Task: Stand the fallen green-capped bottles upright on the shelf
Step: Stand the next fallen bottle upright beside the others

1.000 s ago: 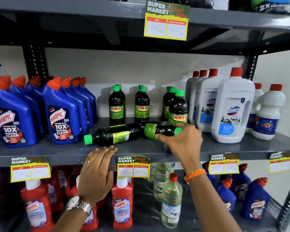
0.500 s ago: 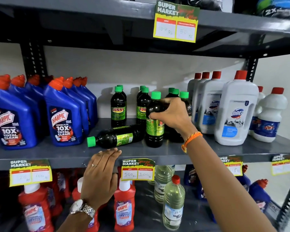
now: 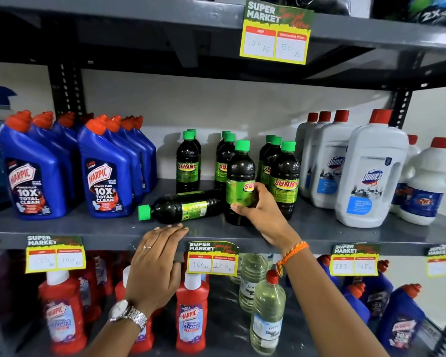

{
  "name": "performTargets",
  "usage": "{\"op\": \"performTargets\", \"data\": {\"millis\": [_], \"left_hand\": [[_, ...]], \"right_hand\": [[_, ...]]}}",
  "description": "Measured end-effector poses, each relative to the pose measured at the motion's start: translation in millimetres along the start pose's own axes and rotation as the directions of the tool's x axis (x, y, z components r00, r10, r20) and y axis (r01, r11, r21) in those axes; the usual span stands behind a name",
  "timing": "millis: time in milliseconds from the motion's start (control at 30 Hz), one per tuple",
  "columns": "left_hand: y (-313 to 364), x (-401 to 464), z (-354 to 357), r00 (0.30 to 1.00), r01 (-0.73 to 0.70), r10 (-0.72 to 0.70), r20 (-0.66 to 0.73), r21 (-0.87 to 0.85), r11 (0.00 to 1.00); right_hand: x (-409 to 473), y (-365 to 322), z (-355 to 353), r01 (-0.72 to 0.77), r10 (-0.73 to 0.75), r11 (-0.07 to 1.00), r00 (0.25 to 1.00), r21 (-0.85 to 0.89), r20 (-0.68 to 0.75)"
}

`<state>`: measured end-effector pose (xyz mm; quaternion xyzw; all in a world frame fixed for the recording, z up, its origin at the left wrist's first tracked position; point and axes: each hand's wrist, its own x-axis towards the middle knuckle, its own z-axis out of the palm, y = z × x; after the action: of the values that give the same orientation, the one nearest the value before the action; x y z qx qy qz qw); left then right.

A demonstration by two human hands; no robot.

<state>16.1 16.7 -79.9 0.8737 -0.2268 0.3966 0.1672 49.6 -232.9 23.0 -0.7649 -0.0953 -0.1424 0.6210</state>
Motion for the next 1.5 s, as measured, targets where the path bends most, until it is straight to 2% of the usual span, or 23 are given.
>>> {"op": "performTargets", "data": {"millis": [133,200,400,533,700,900,967,1033,1067,1100,1133,1200,1267,1300,1400,1500], "left_hand": [[4.5,-0.9,-2.5,1.0,0.028,-0.028,0.002,-0.009,1.0],[5.2,-1.9,-4.2,0.999,0.034,-0.034,0.009,-0.009,0.999],[8.0,-1.2,-6.3,0.999,0.039,-0.039,0.006,0.0,0.999],[10.7,-0.5,-5.1,0.998,0.059,-0.059,-0.008,-0.005,0.998],[10.8,-1.3,-7.0,0.998,0.065,-0.065,0.018,0.01,0.998],[-3.7,-3.8,-22.8,0.99,-0.074,0.065,0.128,0.067,0.995],[-17.1,-10.3,-31.9,0.992,-0.062,0.056,0.113,0.055,0.997],[-32.5,-16.2,-39.8,0.996,-0.032,0.028,0.083,0.054,0.998],[-39.8,-18.6,-43.0,0.997,-0.02,0.016,0.076,0.054,0.998],[-46.1,-20.3,-45.3,0.997,-0.018,0.014,0.073,0.061,0.998],[-51.5,-21.4,-46.4,0.997,-0.028,0.023,0.073,0.075,0.997],[-58.3,-22.2,-47.5,0.997,-0.044,0.038,0.065,0.093,0.995],[-61.8,-23.1,-47.9,0.997,-0.049,0.044,0.058,0.096,0.994],[-62.5,-23.6,-47.5,0.997,-0.052,0.047,0.056,0.096,0.994],[-61.9,-22.6,-46.2,0.998,-0.048,0.044,0.04,0.084,0.995],[-61.8,-21.3,-45.7,0.999,-0.037,0.036,0.009,0.051,0.998]], "right_hand": [[-2.3,0.2,6.2,0.068,-0.096,0.983,0.981,-0.168,-0.168],[-1.2,2.3,6.0,0.069,-0.116,0.972,0.972,-0.224,-0.205],[-4.7,-1.0,3.3,0.08,-0.126,0.946,0.984,-0.316,-0.127],[-7.4,0.1,8.2,0.091,-0.199,0.911,0.951,-0.403,-0.235],[-10.9,-2.7,10.6,0.084,-0.229,0.89,0.933,-0.449,-0.279],[-16.5,-8.7,16.4,0.034,-0.196,0.884,0.933,-0.467,-0.303],[-27.7,-15.9,22.1,0.09,-0.301,0.874,0.872,-0.478,-0.385],[-39.7,-25.3,31.8,0.26,-0.541,0.787,0.728,-0.56,-0.422],[-43.6,-31.4,39.6,0.352,-0.632,0.728,0.676,-0.588,-0.379],[-42.6,-35.8,48.2,0.433,-0.668,0.7,0.678,-0.567,-0.306],[-39.6,-42.0,57.2,0.489,-0.651,0.707,0.733,-0.511,-0.199],[-25.4,-52.9,72.4,0.499,-0.526,0.712,0.845,-0.494,0.095],[-8.6,-61.1,84.4,0.487,-0.323,0.607,0.873,-0.627,0.365],[-0.7,-64.4,88.2,0.476,-0.209,0.564,0.873,-0.675,0.441],[22.0,-65.1,93.4,0.441,0.017,0.466,0.862,-0.767,0.506],[32.3,-61.4,95.8,0.42,0.067,0.462,0.862,-0.781,0.503]]}}
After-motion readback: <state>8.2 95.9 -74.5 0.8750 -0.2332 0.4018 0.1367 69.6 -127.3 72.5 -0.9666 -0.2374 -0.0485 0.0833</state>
